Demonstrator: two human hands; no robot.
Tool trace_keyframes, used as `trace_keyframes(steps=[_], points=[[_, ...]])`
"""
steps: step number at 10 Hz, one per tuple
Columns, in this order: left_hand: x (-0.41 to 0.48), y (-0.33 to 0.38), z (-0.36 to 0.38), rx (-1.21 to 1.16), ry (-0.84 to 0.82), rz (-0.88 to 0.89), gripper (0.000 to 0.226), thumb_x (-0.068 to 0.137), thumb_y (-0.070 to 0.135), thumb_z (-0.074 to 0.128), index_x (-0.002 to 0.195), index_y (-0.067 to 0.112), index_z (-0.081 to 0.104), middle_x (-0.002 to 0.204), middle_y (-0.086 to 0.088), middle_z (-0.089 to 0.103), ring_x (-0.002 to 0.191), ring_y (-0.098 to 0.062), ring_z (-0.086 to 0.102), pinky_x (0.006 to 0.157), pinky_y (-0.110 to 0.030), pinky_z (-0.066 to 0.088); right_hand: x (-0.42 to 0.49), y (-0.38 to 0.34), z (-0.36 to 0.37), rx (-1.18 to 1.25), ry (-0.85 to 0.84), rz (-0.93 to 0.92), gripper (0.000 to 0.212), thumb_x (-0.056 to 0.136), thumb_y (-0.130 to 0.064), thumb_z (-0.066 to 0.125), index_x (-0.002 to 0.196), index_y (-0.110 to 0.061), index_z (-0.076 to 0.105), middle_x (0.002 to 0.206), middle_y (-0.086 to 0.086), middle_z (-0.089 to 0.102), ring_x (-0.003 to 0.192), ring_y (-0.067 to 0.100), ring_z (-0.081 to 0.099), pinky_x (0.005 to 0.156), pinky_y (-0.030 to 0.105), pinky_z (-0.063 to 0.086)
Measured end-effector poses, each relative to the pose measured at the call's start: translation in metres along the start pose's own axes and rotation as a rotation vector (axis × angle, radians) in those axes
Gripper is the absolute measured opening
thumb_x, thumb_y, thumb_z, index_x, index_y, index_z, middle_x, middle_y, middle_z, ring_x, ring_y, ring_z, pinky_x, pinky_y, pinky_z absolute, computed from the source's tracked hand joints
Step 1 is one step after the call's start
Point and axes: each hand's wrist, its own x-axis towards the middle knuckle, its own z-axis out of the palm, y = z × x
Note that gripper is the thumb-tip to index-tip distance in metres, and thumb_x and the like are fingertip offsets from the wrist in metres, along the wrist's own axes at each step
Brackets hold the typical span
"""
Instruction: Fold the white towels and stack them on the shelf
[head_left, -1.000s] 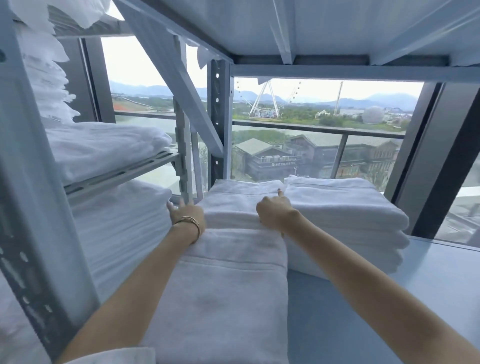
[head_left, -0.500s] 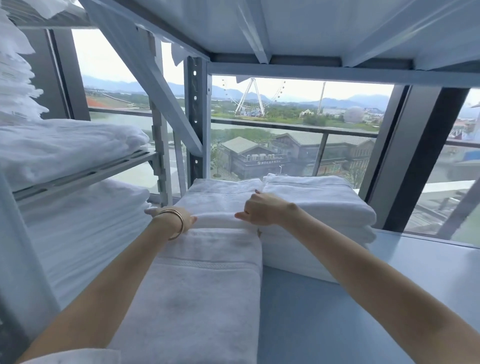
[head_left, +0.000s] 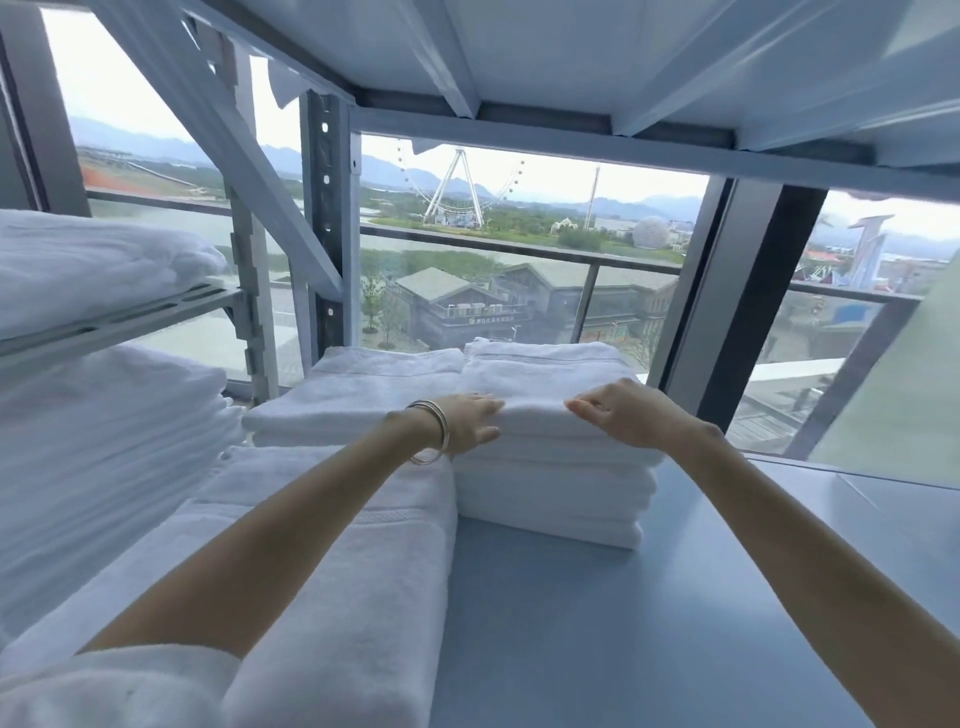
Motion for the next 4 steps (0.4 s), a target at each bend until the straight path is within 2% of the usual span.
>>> trace_keyframes(steps=[1,2,3,4], points=[[-0.012,-0.007,0.001,0.014,0.085,-0.101,0.053,0.098,0.032,0.04,0.145,0.013,0.027,0.151,-0.005,0.03,0.136,-0.021,0.032,0.11,-0.033,0.027,-0.02,0.02,-0.009,0.018,0.102,0.071,0.047,0.097,-0.042,0.035,0.093,-0.007,0.065,0.089,0.007,0.066,0.089,0.029,0.06,0.074,0.035,0.044],[-0.017,-0.003,0.001,0.06,0.103,-0.09,0.057,0.097,0.036,0.042,0.148,0.019,0.022,0.154,0.003,0.023,0.14,-0.017,0.024,0.113,-0.034,0.024,-0.027,0.018,-0.01,0.134,0.172,-0.001,0.036,0.098,-0.035,0.041,0.118,-0.015,0.063,0.123,-0.003,0.062,0.119,0.019,0.053,0.099,0.036,0.041],[-0.021,0.004,0.003,0.131,-0.006,-0.161,0.053,0.097,0.04,0.037,0.146,0.021,0.028,0.153,0.003,0.027,0.138,-0.018,0.029,0.11,-0.04,0.03,-0.031,0.024,0.002,0.077,0.136,0.064,0.033,0.095,-0.035,0.043,0.107,-0.018,0.068,0.114,0.0,0.066,0.109,0.024,0.058,0.092,0.041,0.047],[-0.041,-0.006,0.0,0.165,0.125,-0.308,0.043,0.096,0.037,0.036,0.131,0.016,0.05,0.137,-0.004,0.048,0.124,-0.022,0.045,0.101,-0.037,0.037,-0.053,0.048,-0.004,0.018,0.188,0.228,0.029,0.091,-0.034,0.044,0.094,-0.025,0.071,0.101,0.001,0.069,0.092,0.026,0.062,0.079,0.038,0.051]])
